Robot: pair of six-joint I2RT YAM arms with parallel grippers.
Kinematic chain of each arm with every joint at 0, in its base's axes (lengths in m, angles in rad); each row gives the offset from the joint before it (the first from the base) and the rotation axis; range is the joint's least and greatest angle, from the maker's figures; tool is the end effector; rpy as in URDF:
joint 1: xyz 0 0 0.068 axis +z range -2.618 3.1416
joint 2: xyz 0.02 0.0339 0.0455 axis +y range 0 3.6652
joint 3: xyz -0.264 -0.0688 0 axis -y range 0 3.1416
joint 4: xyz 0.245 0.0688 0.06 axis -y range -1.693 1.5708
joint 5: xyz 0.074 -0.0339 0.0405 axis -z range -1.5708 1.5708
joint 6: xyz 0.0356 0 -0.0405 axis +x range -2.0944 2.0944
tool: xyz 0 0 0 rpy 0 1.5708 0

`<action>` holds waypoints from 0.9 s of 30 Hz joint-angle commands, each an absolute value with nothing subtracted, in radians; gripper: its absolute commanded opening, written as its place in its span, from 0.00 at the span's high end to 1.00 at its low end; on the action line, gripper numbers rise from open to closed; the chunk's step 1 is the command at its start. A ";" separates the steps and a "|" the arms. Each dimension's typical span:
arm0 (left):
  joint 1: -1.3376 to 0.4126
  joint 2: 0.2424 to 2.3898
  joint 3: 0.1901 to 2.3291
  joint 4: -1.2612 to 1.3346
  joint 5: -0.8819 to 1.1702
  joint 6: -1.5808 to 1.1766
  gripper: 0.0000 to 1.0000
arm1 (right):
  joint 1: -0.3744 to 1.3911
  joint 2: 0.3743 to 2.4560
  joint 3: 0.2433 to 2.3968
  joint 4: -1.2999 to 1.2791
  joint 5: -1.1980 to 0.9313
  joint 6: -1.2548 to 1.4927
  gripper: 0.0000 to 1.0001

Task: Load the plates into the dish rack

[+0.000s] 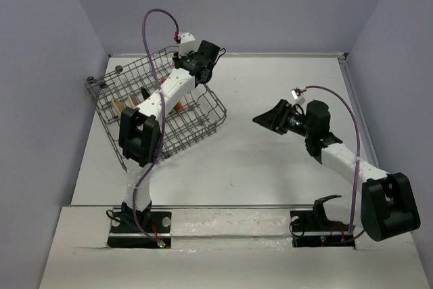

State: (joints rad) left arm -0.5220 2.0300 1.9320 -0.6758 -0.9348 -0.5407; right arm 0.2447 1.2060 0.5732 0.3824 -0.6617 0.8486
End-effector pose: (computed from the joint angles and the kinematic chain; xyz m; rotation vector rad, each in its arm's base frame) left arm 0.4085 -0.2019 0.3194 -0.4397 1.9780 0.4396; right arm 0.2448 0.0837 0.2383 0.0823 1.9894 1.3410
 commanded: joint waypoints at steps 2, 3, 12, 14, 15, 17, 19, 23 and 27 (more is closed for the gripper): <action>-0.523 2.062 1.988 -0.681 -1.009 -0.575 0.95 | 0.259 1.212 0.577 0.407 -0.657 0.830 0.27; -0.523 2.072 1.996 -0.681 -1.009 -0.577 0.95 | 0.259 1.210 0.577 0.408 -0.658 0.830 0.27; -0.520 2.132 2.042 -0.676 -0.992 -0.577 0.95 | 0.268 1.210 0.578 0.402 -0.658 0.825 0.27; -0.517 2.140 2.043 -0.678 -0.991 -0.578 0.95 | 0.268 1.209 0.578 0.402 -0.658 0.824 0.27; -0.517 2.146 2.040 -0.678 -0.991 -0.581 0.95 | 0.268 1.210 0.578 0.400 -0.658 0.822 0.27; -0.517 2.151 2.030 -0.669 -0.985 -0.583 0.95 | 0.268 1.209 0.580 0.399 -0.658 0.821 0.27; -0.517 2.155 2.010 -0.652 -0.974 -0.584 0.95 | 0.268 1.207 0.583 0.394 -0.657 0.818 0.27; -0.511 2.166 1.987 -0.635 -0.966 -0.589 0.95 | 0.268 1.201 0.583 0.388 -0.652 0.813 0.27; -0.508 2.180 1.970 -0.630 -0.962 -0.594 0.95 | 0.268 1.203 0.583 0.390 -0.655 0.813 0.27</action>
